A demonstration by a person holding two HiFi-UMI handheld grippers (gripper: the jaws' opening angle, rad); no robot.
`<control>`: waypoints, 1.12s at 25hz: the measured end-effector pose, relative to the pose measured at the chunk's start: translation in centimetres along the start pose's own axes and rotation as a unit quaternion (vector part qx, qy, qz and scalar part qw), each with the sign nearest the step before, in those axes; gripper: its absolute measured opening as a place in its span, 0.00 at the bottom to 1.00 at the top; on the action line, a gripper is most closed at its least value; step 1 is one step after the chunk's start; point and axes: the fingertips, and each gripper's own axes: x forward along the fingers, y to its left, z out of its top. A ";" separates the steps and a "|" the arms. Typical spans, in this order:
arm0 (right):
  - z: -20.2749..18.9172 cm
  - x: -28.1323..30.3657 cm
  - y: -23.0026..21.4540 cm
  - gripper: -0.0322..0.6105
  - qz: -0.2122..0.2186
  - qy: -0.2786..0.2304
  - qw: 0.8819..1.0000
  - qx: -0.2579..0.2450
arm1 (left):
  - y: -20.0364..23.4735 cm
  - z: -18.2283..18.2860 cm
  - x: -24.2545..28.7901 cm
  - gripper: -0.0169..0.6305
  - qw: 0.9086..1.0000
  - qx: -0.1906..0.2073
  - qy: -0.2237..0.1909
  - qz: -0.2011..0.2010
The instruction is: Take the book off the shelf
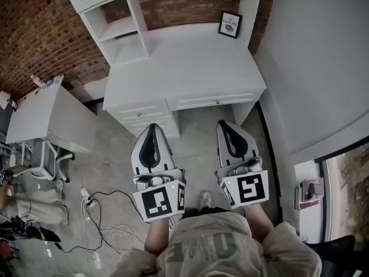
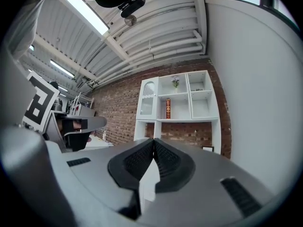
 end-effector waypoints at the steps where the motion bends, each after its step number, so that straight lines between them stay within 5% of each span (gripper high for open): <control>1: -0.5 0.2 -0.4 0.07 0.002 0.004 1.000 -0.002 | 0.1 -0.2 0.3 0.04 1.000 0.003 0.001 0.005; 13: -3.4 8.3 -2.5 0.07 0.023 0.008 1.000 0.003 | 4.5 -1.9 7.9 0.04 0.999 0.010 -0.015 0.037; 28: -0.4 37.6 -8.4 0.07 -0.015 -0.039 0.998 -0.041 | 11.3 -3.0 37.1 0.04 0.999 -0.016 -0.035 -0.035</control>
